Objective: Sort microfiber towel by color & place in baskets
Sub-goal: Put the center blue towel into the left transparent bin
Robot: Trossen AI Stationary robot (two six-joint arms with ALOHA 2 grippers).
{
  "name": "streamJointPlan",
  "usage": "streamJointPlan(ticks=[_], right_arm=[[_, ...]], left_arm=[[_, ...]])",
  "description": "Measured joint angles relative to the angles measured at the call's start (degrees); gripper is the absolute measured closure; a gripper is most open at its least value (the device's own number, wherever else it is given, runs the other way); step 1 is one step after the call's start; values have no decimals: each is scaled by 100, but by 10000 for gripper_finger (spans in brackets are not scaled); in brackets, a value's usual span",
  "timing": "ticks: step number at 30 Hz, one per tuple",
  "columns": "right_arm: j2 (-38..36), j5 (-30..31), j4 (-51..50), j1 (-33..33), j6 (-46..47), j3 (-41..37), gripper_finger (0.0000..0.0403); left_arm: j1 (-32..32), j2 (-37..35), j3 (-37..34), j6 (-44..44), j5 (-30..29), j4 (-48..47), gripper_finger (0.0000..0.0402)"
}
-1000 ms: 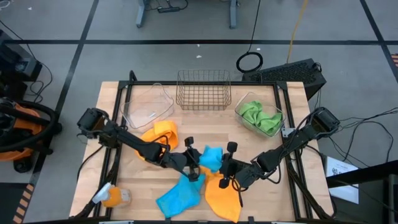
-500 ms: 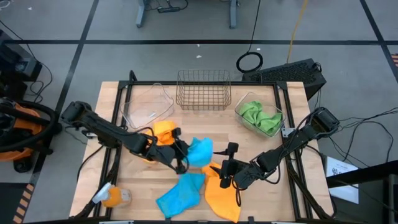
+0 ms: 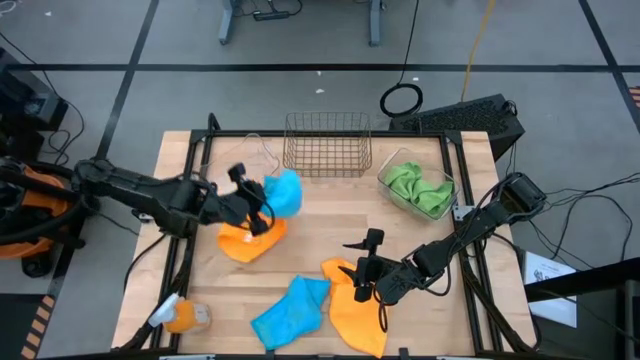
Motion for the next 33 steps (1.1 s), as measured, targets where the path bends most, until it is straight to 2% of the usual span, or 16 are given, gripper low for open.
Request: streamJointPlan(ticks=[11, 19, 22, 27, 33], right_arm=[[0, -11, -20, -2, -10, -4, 145], [0, 38, -20, -15, -492, -4, 145], [0, 285, -17, -15, -635, -4, 145], [0, 879, -13, -15, -1023, -4, 145], [0, 1083, 28, -115, -1525, -4, 145]], left_arm=[[811, -201, 0, 333, -11, 10, 377], [1643, -69, 11, 1560, 1048, 1411, 377], [2012, 36, 11, 1678, 1239, 1713, 377], [2512, 286, 9, 1647, 1433, 1631, 377], [2748, 603, 9, 1481, 1465, 1737, 377]])
